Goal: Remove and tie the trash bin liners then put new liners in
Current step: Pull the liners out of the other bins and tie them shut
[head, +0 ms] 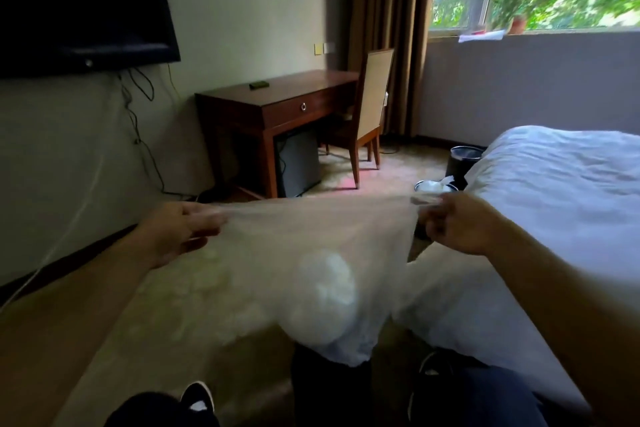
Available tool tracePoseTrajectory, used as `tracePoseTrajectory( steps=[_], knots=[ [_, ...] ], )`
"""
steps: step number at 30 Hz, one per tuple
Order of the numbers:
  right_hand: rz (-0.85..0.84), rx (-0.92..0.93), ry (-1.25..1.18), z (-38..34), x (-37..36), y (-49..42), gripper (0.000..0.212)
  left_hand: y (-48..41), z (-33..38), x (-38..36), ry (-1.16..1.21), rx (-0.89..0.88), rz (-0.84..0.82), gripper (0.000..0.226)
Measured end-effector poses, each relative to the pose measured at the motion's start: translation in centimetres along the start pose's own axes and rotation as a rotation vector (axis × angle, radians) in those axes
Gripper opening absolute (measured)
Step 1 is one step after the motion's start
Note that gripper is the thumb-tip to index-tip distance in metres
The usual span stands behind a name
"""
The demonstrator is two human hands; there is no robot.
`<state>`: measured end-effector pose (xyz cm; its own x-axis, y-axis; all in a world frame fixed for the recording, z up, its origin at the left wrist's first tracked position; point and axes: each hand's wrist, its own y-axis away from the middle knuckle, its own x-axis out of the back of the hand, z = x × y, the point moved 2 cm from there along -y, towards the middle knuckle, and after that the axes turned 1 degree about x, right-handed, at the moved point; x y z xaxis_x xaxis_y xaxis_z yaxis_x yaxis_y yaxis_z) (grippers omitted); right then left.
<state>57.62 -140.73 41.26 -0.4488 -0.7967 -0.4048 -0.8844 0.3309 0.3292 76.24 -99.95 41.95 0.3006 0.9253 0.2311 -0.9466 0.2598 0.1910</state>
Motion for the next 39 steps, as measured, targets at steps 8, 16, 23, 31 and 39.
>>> tracePoseTrajectory(
  steps=[8,16,23,31,39],
  knots=[
    [0.008,0.500,0.696,-5.4,-2.9,2.1,0.020,2.3,6.7,1.5,-0.416,-0.212,0.117,0.015],
    [-0.106,0.842,1.071,-5.5,-11.0,1.8,0.021,3.9,11.3,-5.6,-0.518,-0.617,0.040,0.010],
    [-0.226,0.923,1.263,-2.6,-18.2,1.6,0.014,5.1,12.7,-10.0,-0.483,-0.644,-0.248,0.017],
    [-0.013,0.949,1.150,-3.1,-18.6,2.6,0.018,5.7,3.7,-3.3,-0.142,-0.361,-0.467,0.078],
    [-0.029,0.885,0.954,-1.7,-22.6,3.5,0.009,9.5,-0.2,-8.9,-0.087,-0.457,-0.259,0.096]
  ],
)
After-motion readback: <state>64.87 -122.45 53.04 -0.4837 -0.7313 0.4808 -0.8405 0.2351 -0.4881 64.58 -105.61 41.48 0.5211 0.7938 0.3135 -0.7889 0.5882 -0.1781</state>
